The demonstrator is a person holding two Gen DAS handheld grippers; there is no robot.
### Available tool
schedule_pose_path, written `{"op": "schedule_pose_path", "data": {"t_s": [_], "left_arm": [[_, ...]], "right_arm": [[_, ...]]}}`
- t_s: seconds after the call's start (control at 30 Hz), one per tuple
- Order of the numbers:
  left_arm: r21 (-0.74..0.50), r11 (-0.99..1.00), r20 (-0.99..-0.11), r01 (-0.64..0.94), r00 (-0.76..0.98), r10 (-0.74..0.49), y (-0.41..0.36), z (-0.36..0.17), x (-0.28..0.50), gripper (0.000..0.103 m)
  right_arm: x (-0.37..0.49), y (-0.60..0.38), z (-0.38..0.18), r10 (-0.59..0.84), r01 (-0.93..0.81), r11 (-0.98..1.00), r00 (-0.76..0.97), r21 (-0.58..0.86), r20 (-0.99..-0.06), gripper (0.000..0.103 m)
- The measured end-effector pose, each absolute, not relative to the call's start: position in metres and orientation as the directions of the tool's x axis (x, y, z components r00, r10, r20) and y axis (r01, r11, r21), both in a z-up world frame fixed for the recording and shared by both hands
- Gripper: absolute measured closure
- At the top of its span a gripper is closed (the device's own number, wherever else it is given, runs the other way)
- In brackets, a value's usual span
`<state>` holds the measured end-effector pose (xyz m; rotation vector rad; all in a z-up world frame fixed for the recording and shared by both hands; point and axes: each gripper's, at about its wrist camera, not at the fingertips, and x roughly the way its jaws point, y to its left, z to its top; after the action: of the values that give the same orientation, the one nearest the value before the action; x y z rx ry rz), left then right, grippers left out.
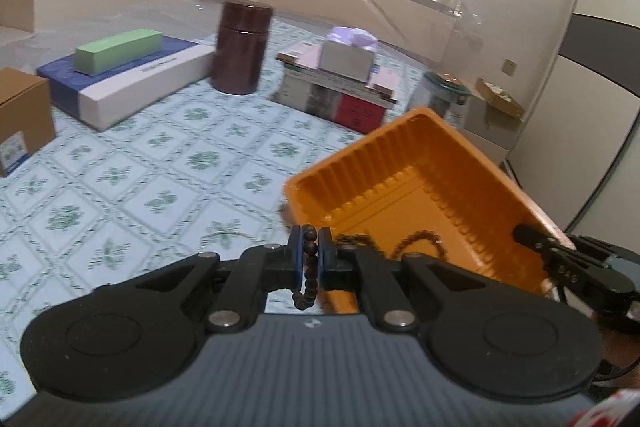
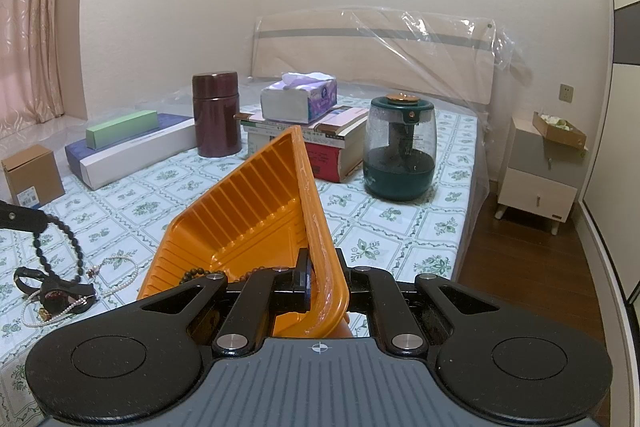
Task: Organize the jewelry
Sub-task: 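Lift the dark bead strand and carry it over the orange tray, then open the left tool to drop the strand into the tray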
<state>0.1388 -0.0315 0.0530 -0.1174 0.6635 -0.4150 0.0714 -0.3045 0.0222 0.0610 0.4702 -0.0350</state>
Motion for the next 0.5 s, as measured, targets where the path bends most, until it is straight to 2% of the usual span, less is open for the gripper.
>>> {"op": "schedule_pose_path", "data": {"t_s": [0.5], "left_arm": [[-0.387,0.767,-0.546,0.511,0.544,-0.637,-0.097,0.044,0.138,0.097]], "right_arm": [[0.072,-0.305,0.022,-0.019,0.048,0.998,0.891,0.052,-0.454,0.094]]}}
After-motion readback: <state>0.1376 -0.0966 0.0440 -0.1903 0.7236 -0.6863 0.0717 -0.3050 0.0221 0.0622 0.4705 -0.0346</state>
